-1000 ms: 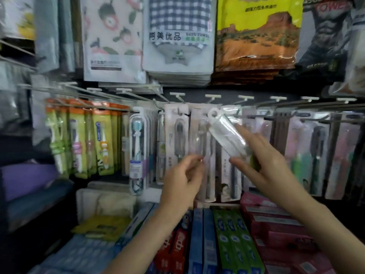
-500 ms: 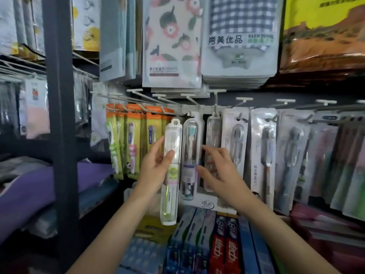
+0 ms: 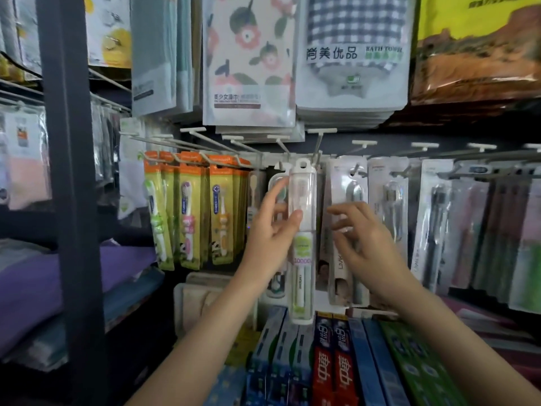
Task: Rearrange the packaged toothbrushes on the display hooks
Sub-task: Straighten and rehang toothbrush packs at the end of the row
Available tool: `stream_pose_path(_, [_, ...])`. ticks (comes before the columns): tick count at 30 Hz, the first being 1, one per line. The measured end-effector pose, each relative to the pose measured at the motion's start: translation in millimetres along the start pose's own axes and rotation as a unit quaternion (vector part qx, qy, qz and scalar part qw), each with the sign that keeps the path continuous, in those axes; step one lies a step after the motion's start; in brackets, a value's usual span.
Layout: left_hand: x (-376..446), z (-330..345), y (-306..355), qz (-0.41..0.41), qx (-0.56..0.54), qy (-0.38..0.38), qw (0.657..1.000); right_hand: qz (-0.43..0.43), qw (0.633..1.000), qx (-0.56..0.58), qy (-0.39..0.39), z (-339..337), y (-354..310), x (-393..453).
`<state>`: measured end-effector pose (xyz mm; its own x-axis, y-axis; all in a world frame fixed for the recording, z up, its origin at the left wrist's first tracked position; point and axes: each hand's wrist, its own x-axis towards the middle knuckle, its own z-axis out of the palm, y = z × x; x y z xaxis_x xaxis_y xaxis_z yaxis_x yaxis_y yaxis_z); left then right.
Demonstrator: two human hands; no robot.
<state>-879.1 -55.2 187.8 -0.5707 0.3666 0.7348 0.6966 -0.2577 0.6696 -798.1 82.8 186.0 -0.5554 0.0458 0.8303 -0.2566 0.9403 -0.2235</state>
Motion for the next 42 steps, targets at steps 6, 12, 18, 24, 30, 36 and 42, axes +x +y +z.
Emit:
stream_pose_path(6, [19,25,1,0.031,-0.029,0.013,0.999,0.031,0.999,0.032,-0.001,-14,1,-6])
stream_pose_path(12, [25,32,-9,0.017,0.023,0.034,0.999,0.053,0.997,0.055,0.006,-30,4,-8])
stream_pose_path(18, [29,33,-14,0.001,0.180,0.061,0.982,0.076,0.996,0.051,0.011,-39,12,-13])
stream_pose_path(24, [37,48,-12,0.009,0.266,0.069,0.962,0.072,0.995,0.059,0.024,-47,12,-16])
stream_pose_path(30, [52,62,-22,-0.037,0.290,0.063,0.954,0.083,0.994,0.063,0.033,-67,23,-24])
stream_pose_path(36, [12,68,-30,0.012,0.190,0.067,0.979,0.102,0.992,0.055,0.050,-80,38,-37])
stream_pose_path(42, [-12,79,-13,0.136,0.210,0.118,0.961,0.157,0.972,-0.012,0.176,-88,58,-44])
